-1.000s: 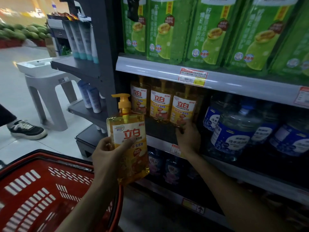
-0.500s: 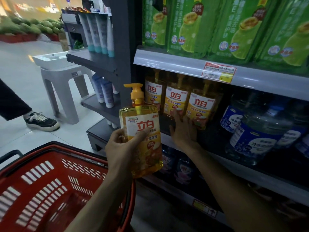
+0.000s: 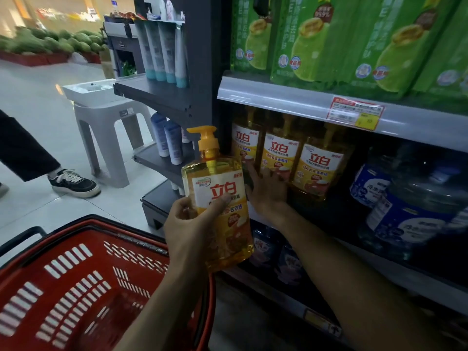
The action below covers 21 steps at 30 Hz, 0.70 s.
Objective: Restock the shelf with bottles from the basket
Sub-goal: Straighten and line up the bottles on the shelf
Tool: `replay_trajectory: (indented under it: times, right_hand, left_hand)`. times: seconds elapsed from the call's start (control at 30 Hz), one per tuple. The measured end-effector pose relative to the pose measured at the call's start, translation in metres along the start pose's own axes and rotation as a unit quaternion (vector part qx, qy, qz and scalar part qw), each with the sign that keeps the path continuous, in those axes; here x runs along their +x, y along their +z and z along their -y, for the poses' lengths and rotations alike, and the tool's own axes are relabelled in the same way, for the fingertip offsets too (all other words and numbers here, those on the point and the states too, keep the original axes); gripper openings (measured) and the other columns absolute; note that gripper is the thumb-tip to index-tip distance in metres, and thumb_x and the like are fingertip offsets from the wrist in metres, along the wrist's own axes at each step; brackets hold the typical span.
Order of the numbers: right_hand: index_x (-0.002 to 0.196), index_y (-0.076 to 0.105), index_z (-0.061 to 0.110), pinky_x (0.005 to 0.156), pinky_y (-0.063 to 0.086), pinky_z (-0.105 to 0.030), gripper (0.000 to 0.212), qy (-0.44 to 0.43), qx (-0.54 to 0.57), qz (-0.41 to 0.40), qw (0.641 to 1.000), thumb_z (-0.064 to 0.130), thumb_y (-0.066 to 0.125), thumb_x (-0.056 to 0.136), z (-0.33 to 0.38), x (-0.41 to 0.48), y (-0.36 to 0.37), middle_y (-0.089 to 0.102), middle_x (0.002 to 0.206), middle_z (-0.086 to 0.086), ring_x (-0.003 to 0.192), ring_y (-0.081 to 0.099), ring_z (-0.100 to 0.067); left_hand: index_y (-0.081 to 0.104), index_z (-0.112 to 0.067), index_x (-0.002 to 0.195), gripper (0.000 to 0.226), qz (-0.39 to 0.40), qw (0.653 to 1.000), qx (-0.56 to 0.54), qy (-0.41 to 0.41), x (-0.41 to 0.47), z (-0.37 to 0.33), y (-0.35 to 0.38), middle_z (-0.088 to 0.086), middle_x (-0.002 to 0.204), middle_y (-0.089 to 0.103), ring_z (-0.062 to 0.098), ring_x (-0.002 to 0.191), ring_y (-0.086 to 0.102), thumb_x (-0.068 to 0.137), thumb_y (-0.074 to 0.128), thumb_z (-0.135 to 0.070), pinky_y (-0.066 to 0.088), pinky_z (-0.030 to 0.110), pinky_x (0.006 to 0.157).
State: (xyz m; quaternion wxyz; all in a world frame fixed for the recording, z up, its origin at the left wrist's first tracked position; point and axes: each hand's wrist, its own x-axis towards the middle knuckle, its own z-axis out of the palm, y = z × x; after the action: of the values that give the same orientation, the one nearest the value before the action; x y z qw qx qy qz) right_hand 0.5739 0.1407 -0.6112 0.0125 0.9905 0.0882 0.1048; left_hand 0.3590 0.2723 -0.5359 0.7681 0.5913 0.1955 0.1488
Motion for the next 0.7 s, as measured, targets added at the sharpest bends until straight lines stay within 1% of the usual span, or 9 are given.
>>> replay_trajectory:
  times: [0.1,0.17,0.23,0.33,0.5,0.53,0.6,0.67,0.7]
  right_hand:
    - [0.159,-0.011,0.042,0.096,0.047,-0.054,0.073,0.012,-0.006,0.006,1.0,0.066,0.027,0.102,-0.004,0.003,0.003,0.029,0.158,-0.012,0.133,0.042,-0.044]
    - [0.159,-0.011,0.042,0.098,0.046,-0.055,0.074,0.014,-0.01,0.007,1.0,0.069,0.024,0.1,-0.005,0.003,0.004,0.029,0.16,-0.008,0.135,0.039,-0.044]
    - [0.159,-0.011,0.042,0.099,0.045,-0.055,0.075,0.02,-0.008,0.01,1.0,0.07,0.024,0.099,-0.004,0.002,0.004,0.03,0.16,-0.007,0.135,0.038,-0.043]
    - [0.16,-0.009,0.041,0.1,0.044,-0.054,0.075,0.026,-0.002,0.007,1.0,0.069,0.025,0.099,-0.004,0.0,0.002,0.031,0.159,-0.005,0.134,0.037,-0.042]
    - [0.16,-0.006,0.041,0.106,0.038,-0.057,0.074,0.031,0.015,0.026,0.999,0.068,0.029,0.1,-0.003,-0.006,-0.004,0.024,0.163,-0.005,0.143,0.029,-0.042]
    - [0.161,0.0,0.039,0.107,0.037,-0.057,0.073,0.03,0.018,0.024,0.999,0.067,0.03,0.101,-0.004,-0.008,-0.006,0.025,0.163,-0.006,0.144,0.029,-0.042]
    - [0.158,0.024,0.031,0.107,0.042,-0.052,0.064,0.032,0.029,-0.014,0.999,0.061,0.035,0.102,-0.012,-0.014,-0.007,0.037,0.155,-0.009,0.139,0.038,-0.037]
    - [0.141,0.049,0.024,0.098,0.05,-0.046,0.044,0.07,0.096,-0.073,0.99,0.047,0.046,0.103,-0.027,-0.023,-0.004,0.051,0.141,-0.008,0.127,0.05,-0.031]
    - [0.132,0.055,0.023,0.093,0.053,-0.046,0.035,0.104,0.143,-0.101,0.979,0.041,0.052,0.102,-0.037,-0.029,-0.001,0.054,0.135,-0.007,0.122,0.054,-0.029]
  left_hand:
    - [0.061,-0.031,0.109,0.065,0.003,1.0,-0.01,0.0,0.002,-0.001,0.001,-0.002,0.108,0.073,0.011,0.085,0.077,0.052,0.086,-0.049,0.062,0.034,0.07]
    - [0.061,-0.031,0.108,0.063,0.004,1.0,-0.01,0.002,0.002,-0.001,0.002,-0.002,0.107,0.074,0.009,0.083,0.077,0.052,0.086,-0.048,0.061,0.033,0.07]
    - [0.062,-0.03,0.108,0.066,0.002,1.0,-0.007,0.002,0.002,-0.001,0.003,-0.002,0.106,0.075,0.01,0.084,0.077,0.05,0.086,-0.049,0.062,0.035,0.073]
    - [0.062,-0.028,0.11,0.071,0.002,1.0,0.001,0.006,0.001,0.0,0.003,-0.002,0.106,0.075,0.009,0.084,0.077,0.048,0.086,-0.052,0.062,0.032,0.071]
    - [0.061,-0.03,0.109,0.075,0.008,1.0,0.009,0.016,-0.003,-0.002,0.002,-0.004,0.106,0.074,0.008,0.084,0.076,0.043,0.085,-0.056,0.061,0.033,0.072]
    - [0.061,-0.031,0.109,0.074,0.009,1.0,0.01,0.017,-0.004,-0.003,0.001,-0.004,0.105,0.074,0.007,0.084,0.076,0.043,0.085,-0.056,0.06,0.033,0.072]
    - [0.062,-0.031,0.109,0.074,0.01,1.0,0.012,0.017,-0.006,-0.004,0.0,-0.003,0.105,0.075,0.009,0.085,0.076,0.043,0.086,-0.056,0.062,0.036,0.074]
    - [0.063,-0.03,0.111,0.075,0.014,1.0,0.014,0.014,-0.007,-0.004,-0.001,-0.002,0.106,0.075,0.012,0.088,0.077,0.045,0.086,-0.056,0.063,0.042,0.079]
    - [0.063,-0.029,0.112,0.075,0.017,1.0,0.013,0.012,-0.009,-0.004,-0.001,-0.001,0.106,0.075,0.013,0.088,0.077,0.045,0.087,-0.055,0.063,0.043,0.08]
